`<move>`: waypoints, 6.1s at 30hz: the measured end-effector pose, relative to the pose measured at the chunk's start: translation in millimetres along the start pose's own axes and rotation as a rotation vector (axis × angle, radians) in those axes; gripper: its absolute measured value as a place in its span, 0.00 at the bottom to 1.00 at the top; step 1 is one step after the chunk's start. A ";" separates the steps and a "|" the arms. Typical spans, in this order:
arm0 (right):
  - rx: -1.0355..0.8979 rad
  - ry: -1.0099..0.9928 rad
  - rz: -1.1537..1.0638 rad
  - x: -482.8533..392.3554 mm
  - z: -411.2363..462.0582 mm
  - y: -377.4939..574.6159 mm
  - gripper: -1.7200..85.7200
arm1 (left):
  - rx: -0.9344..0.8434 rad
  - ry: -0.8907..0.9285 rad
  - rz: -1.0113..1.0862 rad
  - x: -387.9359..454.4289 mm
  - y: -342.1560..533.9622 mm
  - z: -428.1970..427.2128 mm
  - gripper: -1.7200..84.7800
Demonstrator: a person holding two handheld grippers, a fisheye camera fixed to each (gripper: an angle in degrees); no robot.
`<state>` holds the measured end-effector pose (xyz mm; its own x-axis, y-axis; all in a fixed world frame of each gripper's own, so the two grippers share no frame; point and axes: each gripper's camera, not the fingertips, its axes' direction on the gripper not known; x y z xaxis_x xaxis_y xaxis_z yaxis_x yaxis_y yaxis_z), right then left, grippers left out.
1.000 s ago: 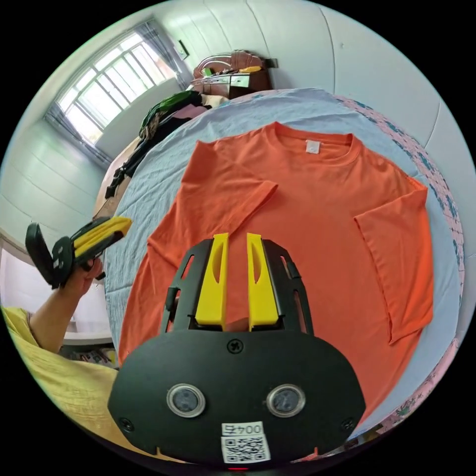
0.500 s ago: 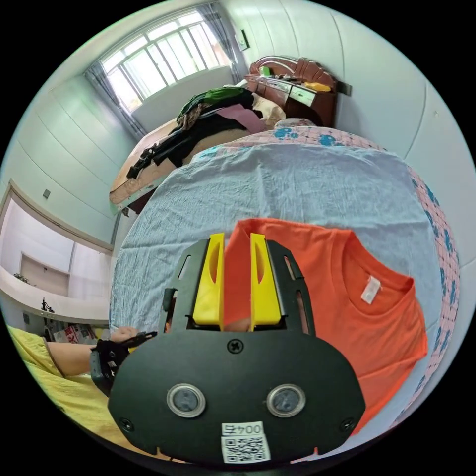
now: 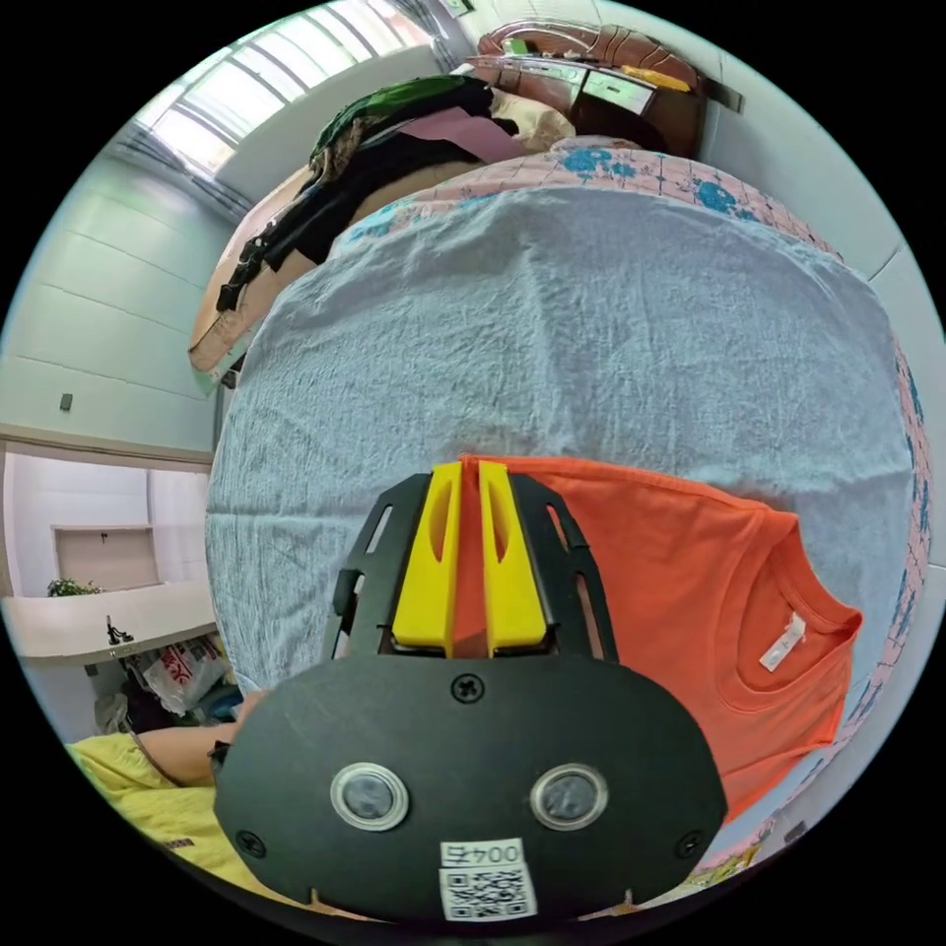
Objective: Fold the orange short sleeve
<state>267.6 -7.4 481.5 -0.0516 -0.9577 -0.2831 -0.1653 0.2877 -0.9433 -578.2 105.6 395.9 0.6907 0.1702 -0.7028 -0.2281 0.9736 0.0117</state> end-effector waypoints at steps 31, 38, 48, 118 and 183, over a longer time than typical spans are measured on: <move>0.290 -0.041 0.408 97.3 -32.1 233.6 0.04 | -0.028 0.287 -0.542 -121.2 29.7 -0.9 0.02; 0.467 -0.018 0.236 25.5 -66.6 291.1 0.08 | 0.064 0.191 -0.517 -138.6 17.6 -51.6 0.02; 0.341 0.168 -0.033 -111.1 -11.3 339.3 0.09 | 0.033 0.172 -0.345 -147.9 -86.9 -10.9 0.02; 0.417 -0.042 0.587 -78.6 -185.8 784.8 0.08 | -0.138 0.610 -0.722 -78.2 288.5 -283.9 0.05; 0.509 -0.490 0.864 35.5 -168.0 847.0 0.07 | 0.036 1.144 -1.305 -149.6 441.6 -216.6 0.11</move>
<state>-39.7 202.6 -298.5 0.4580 -0.3658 -0.8102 0.1672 0.9306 -0.3257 -930.9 477.1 352.1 -0.4059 -0.8364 -0.3683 0.0634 0.3762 -0.9243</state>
